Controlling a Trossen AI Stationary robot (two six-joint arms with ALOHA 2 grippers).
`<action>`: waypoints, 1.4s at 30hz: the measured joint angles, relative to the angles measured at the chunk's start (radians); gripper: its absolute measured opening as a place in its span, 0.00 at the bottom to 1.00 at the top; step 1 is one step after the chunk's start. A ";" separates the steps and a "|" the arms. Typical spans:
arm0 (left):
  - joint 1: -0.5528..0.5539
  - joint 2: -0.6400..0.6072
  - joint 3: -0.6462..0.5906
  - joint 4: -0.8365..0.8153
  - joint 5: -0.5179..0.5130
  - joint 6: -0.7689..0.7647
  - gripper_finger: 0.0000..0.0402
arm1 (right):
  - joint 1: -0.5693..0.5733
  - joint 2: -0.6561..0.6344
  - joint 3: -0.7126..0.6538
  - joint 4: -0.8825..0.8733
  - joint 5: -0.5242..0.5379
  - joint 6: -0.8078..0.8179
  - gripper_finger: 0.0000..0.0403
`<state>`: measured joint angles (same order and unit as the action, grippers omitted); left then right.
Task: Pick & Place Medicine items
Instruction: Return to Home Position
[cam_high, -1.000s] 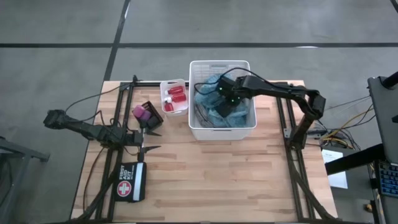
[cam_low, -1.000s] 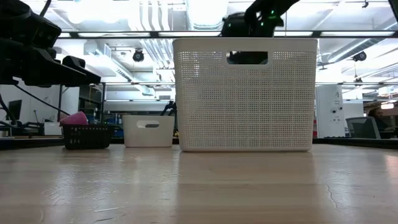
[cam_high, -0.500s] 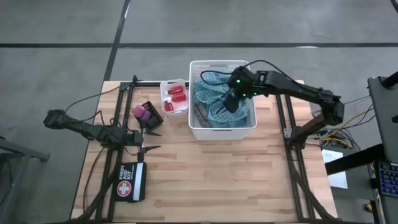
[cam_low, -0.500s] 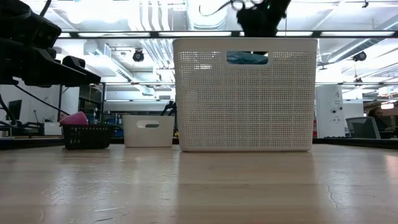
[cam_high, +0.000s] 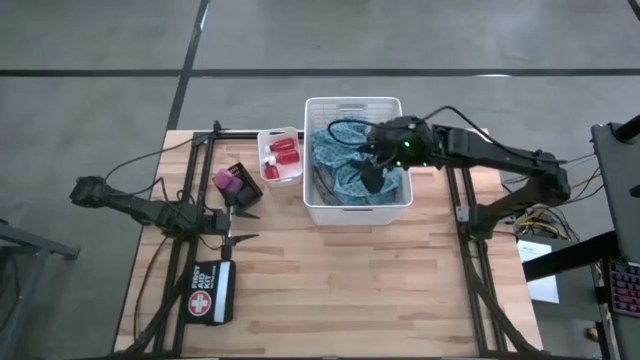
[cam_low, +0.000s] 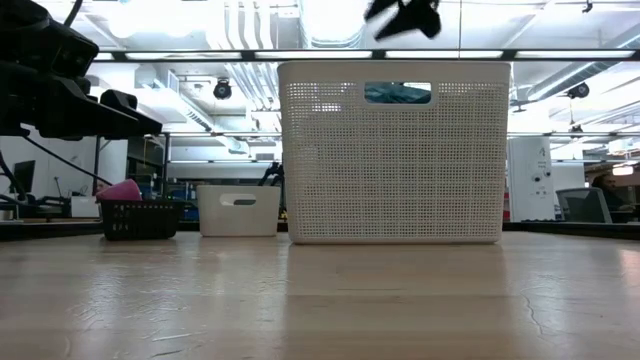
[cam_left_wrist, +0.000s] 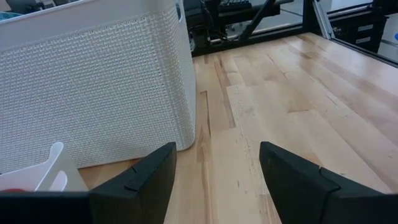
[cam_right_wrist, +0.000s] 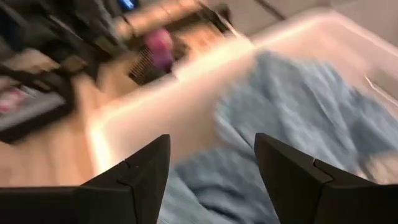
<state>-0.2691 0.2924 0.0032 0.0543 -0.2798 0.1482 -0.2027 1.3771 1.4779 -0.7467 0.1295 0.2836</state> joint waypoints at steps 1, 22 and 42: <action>0.000 0.000 0.000 0.000 0.000 0.000 0.59 | 0.021 -0.007 -0.003 0.036 0.000 -0.004 0.57; 0.000 0.000 0.000 0.000 0.000 0.000 0.59 | 0.373 -0.143 -0.404 0.654 0.002 -0.234 0.59; 0.000 0.000 0.000 0.000 0.000 0.000 0.59 | 0.552 -0.570 -0.892 0.901 0.000 -0.262 0.60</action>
<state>-0.2690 0.2920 0.0032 0.0542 -0.2796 0.1482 0.3494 0.8072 0.5856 0.1540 0.1299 0.0214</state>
